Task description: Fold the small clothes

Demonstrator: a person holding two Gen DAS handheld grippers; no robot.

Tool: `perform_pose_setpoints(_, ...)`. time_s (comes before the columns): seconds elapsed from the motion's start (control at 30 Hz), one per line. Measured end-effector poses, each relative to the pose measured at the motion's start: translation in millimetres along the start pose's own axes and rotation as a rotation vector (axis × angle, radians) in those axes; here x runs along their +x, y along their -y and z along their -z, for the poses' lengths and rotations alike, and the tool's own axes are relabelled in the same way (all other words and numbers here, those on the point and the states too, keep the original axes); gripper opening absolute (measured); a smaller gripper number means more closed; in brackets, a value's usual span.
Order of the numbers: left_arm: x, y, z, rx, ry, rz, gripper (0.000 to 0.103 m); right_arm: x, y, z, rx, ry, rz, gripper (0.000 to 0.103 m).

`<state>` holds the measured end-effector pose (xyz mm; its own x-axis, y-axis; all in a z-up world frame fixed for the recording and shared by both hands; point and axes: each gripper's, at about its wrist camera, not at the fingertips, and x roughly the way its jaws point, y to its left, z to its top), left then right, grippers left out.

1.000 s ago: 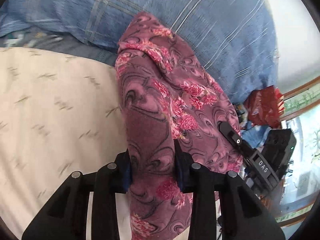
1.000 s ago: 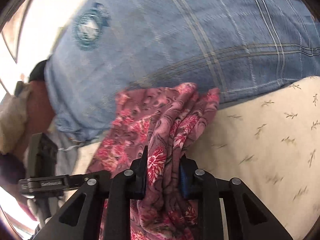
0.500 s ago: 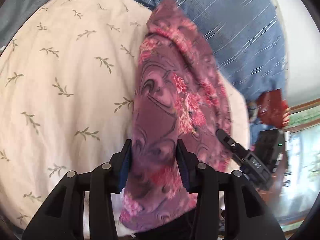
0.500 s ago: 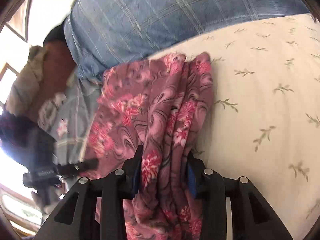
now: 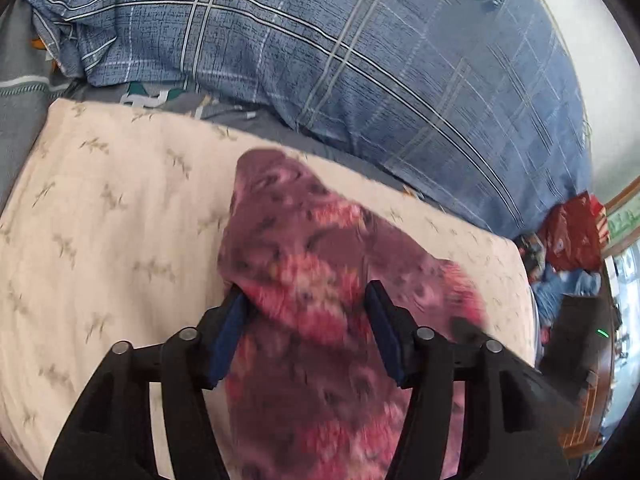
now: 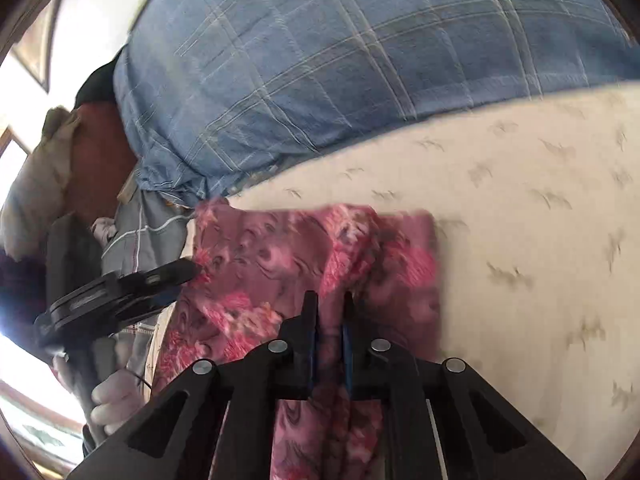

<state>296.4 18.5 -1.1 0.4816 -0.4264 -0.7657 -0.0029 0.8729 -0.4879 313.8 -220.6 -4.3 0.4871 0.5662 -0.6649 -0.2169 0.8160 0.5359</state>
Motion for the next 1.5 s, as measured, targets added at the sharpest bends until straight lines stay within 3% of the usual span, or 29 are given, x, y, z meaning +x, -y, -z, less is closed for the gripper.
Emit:
perform_pose_setpoints(0.07,6,-6,-6,-0.029,0.014,0.015,0.05,-15,-10,-7,-0.059,0.076,-0.027,0.008)
perform_pose_setpoints(0.13,13,-12,-12,-0.065,0.025,-0.025,0.047,-24,-3,-8,-0.046,0.132,-0.014,0.007)
perform_pose_setpoints(0.23,16,-24,-16,-0.105,0.004,-0.028,0.045,-1,41,0,0.084,0.064,0.091,0.0)
perform_pose_setpoints(0.33,-8,-37,-19,-0.104,0.028,-0.018,0.045,-11,61,9,0.213,0.1,0.049,0.001)
perform_pose_setpoints(0.37,-17,-40,-20,-0.106,0.035,-0.004,0.046,-16,60,9,0.219,0.111,0.034,0.008)
perform_pose_setpoints(0.47,-29,-45,-15,-0.113,0.019,0.08,0.063,-27,55,9,0.244,0.137,-0.039,0.01)
perform_pose_setpoints(0.53,-25,-39,-8,-0.093,-0.021,0.105,0.065,-22,51,5,0.262,0.133,-0.059,0.014)
perform_pose_setpoints(0.7,-3,-18,1,-0.014,-0.093,0.057,0.065,-7,41,-7,0.297,0.151,-0.081,0.015)
perform_pose_setpoints(0.73,-1,-16,1,-0.005,-0.094,0.045,0.065,-5,38,-10,0.295,0.151,-0.099,0.021)
perform_pose_setpoints(0.77,3,-14,1,-0.001,-0.099,0.037,0.065,-6,38,-13,0.291,0.142,-0.101,0.034)
perform_pose_setpoints(0.8,7,-13,0,-0.002,-0.111,0.035,0.066,3,35,-15,0.276,0.083,-0.072,0.044)
perform_pose_setpoints(0.83,9,-13,-1,-0.01,-0.119,0.038,0.066,11,33,-18,0.258,0.033,-0.043,0.044)
perform_pose_setpoints(0.87,9,-13,-1,-0.015,-0.12,0.04,0.066,14,28,-19,0.221,0.019,-0.028,0.037)
perform_pose_setpoints(0.93,3,-13,2,-0.028,-0.124,0.056,0.066,12,11,-25,0.092,0.005,0.01,0.004)
perform_pose_setpoints(1.0,-7,-12,3,-0.016,-0.109,0.064,0.069,-6,-6,-28,0.008,0.075,0.01,0.004)
perform_pose_setpoints(1.1,-6,-8,7,0.014,-0.103,0.04,0.076,-24,-1,-24,0.003,0.144,0.01,0.004)
perform_pose_setpoints(1.2,12,-4,11,0.053,-0.118,-0.041,0.078,6,33,-10,0.054,0.016,0.143,0.003)
perform_pose_setpoints(1.3,3,4,13,0.097,-0.082,-0.077,0.077,-8,33,-6,0.104,0.064,0.117,0.006)
perform_pose_setpoints(1.33,-2,5,14,0.103,-0.075,-0.073,0.077,-17,29,-5,0.115,0.084,0.107,0.011)
perform_pose_setpoints(1.4,-16,5,16,0.109,-0.057,-0.044,0.076,-33,22,0,0.113,0.111,0.086,0.011)
perform_pose_setpoints(1.5,-25,8,25,0.149,-0.033,-0.069,0.076,-59,10,24,0.068,0.149,-0.011,0.012)
